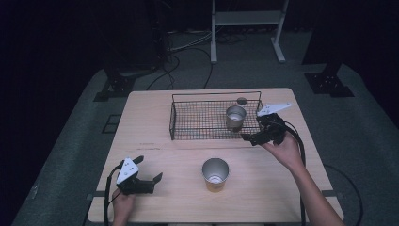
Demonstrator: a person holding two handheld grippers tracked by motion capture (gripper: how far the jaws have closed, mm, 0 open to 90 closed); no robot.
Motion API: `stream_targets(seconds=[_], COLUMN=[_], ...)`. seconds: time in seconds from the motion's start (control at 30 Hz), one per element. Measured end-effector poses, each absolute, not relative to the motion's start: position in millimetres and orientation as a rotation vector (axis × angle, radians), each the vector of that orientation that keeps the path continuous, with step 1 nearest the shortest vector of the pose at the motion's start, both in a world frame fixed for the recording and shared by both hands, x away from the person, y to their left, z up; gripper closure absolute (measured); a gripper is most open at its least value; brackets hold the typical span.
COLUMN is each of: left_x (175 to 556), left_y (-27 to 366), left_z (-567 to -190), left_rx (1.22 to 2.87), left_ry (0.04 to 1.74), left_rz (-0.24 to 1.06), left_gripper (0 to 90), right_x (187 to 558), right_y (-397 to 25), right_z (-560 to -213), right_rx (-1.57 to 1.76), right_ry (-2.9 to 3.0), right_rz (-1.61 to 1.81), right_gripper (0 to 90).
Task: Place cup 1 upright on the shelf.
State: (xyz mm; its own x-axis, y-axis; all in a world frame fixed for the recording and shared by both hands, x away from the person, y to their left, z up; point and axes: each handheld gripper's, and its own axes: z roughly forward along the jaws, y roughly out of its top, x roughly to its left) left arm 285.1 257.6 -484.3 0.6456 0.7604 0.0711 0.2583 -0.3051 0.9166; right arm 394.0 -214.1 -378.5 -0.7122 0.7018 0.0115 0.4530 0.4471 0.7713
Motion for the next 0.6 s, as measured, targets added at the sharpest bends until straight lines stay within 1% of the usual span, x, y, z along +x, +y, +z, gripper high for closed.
stream_targets(seconds=[0.33, 0.6], left_x=[285, 285], left_y=[258, 257], left_z=[-484, -484], left_rx=[1.857, 1.863], left_ry=[0.813, 0.814], left_rz=[0.624, 0.623], left_gripper=[0.0, 0.0], right_x=[366, 348], right_y=[-214, -210], right_z=[-379, -390], right_rx=[0.918, 0.891], right_ry=[2.404, 2.437], right_rz=[1.162, 1.172], right_gripper=[4.8, 5.1])
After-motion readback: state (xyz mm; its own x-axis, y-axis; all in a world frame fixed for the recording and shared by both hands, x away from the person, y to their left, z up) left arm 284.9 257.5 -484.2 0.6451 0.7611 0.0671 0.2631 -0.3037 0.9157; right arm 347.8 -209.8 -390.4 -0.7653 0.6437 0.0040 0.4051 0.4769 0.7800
